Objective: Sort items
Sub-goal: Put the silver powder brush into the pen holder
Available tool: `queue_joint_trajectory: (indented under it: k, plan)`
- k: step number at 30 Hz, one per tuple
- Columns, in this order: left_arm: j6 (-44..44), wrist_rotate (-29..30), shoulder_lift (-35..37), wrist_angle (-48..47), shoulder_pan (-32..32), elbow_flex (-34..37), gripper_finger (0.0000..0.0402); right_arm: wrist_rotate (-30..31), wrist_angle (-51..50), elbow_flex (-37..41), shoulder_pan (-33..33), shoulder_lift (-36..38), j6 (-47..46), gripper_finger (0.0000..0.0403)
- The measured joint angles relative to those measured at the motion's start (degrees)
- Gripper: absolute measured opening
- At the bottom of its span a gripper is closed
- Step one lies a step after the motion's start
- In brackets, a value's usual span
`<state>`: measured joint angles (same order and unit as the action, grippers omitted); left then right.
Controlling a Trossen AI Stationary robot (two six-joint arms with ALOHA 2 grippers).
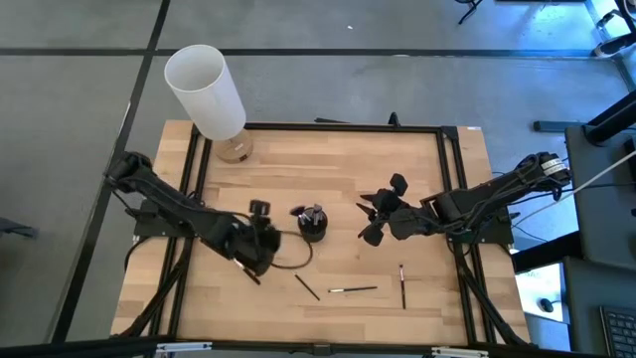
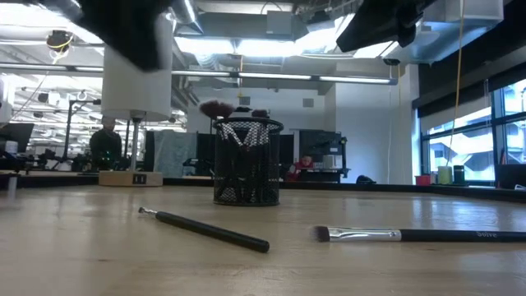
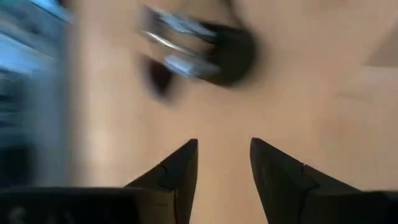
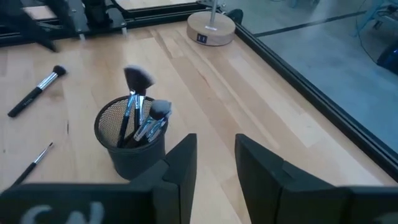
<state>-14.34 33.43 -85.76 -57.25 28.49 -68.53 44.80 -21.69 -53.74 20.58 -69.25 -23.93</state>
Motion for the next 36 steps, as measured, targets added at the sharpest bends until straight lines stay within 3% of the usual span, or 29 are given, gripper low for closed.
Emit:
queue_joint_trajectory:
  k: [2,4,10,17,24,31,36]
  plan:
    - [-7.1,-11.6,1.6,-2.9,0.1,0.0,0.0136,0.0,0.0,0.0,0.4,0.0,-0.1,0.0110]
    - [-12.8,-18.8,2.3,-4.2,1.4,0.6,0.0133,-0.6,0.0,0.0,0.4,0.0,-0.8,0.0110]
    - [-20.6,-24.4,1.2,-3.7,10.1,6.2,0.0132,-2.2,0.3,0.0,0.4,0.0,-1.6,0.0110]
    - [-31.3,-25.9,0.1,-3.7,18.3,10.1,0.0140,-2.8,1.2,0.0,0.5,0.0,-1.2,0.0110]
    - [-35.2,-25.4,0.1,-0.1,23.5,13.3,0.0141,-2.8,1.2,0.0,0.5,0.0,-0.9,0.0110]
    - [-35.7,-19.4,0.1,0.1,24.8,19.7,0.0141,-2.8,1.4,0.0,0.2,0.0,-0.5,0.0110]
    - [-33.1,-18.5,0.1,0.6,23.4,23.1,0.0141,-2.8,3.1,0.0,0.2,0.0,1.1,0.0110]
